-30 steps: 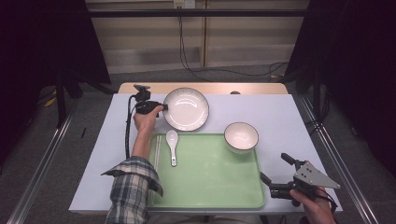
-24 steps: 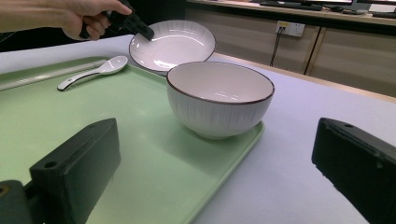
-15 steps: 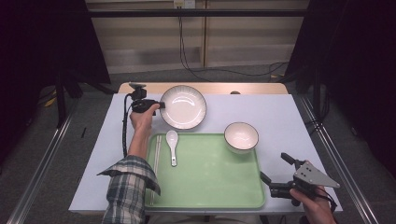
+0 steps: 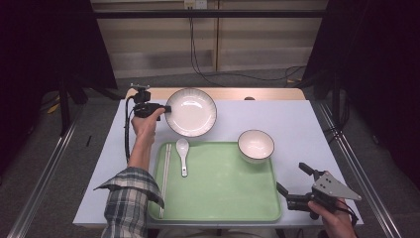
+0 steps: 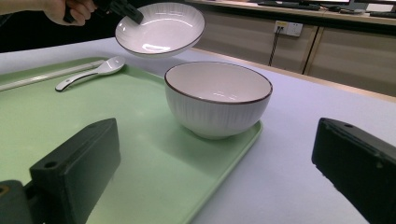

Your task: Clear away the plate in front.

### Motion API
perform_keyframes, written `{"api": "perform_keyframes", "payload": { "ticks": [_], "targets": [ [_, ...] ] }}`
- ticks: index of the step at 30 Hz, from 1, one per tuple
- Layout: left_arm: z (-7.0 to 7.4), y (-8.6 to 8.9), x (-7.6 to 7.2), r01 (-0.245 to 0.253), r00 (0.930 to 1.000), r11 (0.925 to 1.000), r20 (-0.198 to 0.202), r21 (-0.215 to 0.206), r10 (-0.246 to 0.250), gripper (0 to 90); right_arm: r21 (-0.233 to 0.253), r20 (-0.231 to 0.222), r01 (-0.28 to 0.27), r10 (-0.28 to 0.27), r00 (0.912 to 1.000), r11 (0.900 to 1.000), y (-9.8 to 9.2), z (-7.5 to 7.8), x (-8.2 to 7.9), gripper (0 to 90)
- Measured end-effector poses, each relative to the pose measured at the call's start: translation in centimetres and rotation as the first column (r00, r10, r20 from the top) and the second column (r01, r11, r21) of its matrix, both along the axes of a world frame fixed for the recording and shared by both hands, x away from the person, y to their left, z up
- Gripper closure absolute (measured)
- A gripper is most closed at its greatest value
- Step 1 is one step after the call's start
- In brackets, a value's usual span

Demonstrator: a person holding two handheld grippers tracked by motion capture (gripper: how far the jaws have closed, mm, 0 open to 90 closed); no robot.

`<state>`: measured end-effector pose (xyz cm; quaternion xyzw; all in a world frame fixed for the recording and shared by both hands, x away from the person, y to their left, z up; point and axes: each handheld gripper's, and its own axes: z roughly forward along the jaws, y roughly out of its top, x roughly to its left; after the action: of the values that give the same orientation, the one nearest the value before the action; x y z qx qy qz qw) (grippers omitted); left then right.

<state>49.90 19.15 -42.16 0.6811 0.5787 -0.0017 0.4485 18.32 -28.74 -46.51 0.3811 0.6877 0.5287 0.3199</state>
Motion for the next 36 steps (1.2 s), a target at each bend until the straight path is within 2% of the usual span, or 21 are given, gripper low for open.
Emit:
{"api": "perform_keyframes", "payload": {
  "ticks": [4, 6, 14, 16, 24, 28, 29, 36],
  "targets": [
    [0.5, -0.1, -0.4, 0.019, 0.9998, 0.9997, -0.005, 0.014, -0.019, 85.2, -0.001, 0.006, 0.004, -0.004, 1.0000, 1.000, 0.0, 0.1, -0.2, 0.7],
    [0.7, -0.2, -0.6, 0.031, 0.9995, 0.9993, 0.007, 0.020, -0.031, 85.3, -0.003, 0.005, 0.009, -0.009, 0.9999, 1.000, 0.0, 0.1, -0.3, 0.7],
    [1.6, -0.3, -1.5, 0.058, 0.9982, 0.9982, 0.012, 0.014, -0.058, 85.3, -0.004, 0.003, 0.005, -0.005, 1.0000, 1.000, 0.1, 0.2, -0.2, 0.7],
    [1.7, -0.1, -1.7, 0.057, 0.9980, 0.9983, 0.024, 0.014, -0.058, 85.2, -0.005, 0.005, 0.004, -0.004, 1.0000, 1.000, 0.1, 0.2, -0.2, 0.8],
    [1.8, 0.3, -3.1, 0.078, 0.9965, 0.9970, 0.030, 0.006, -0.078, 85.2, -0.007, 0.011, 0.002, -0.002, 0.9999, 1.000, 0.2, 0.2, -0.2, 0.7],
    [2.0, 0.4, -3.5, 0.096, 0.9947, 0.9950, 0.032, 0.027, -0.097, 85.2, -0.009, 0.009, -0.001, 0.001, 1.0000, 1.000, 0.2, 0.2, -0.2, 0.8],
    [2.0, 0.3, -3.6, 0.092, 0.9951, 0.9956, 0.034, 0.019, -0.093, 85.2, -0.010, 0.013, 0.004, -0.004, 0.9999, 1.000, 0.3, 0.2, -0.2, 0.7],
    [2.0, 0.0, -4.6, 0.130, 0.9905, 0.9914, 0.045, 0.017, -0.130, 85.1, -0.008, 0.013, 0.001, 0.000, 0.9999, 1.000, 0.2, 0.2, -0.1, 0.8]
  ]
}}
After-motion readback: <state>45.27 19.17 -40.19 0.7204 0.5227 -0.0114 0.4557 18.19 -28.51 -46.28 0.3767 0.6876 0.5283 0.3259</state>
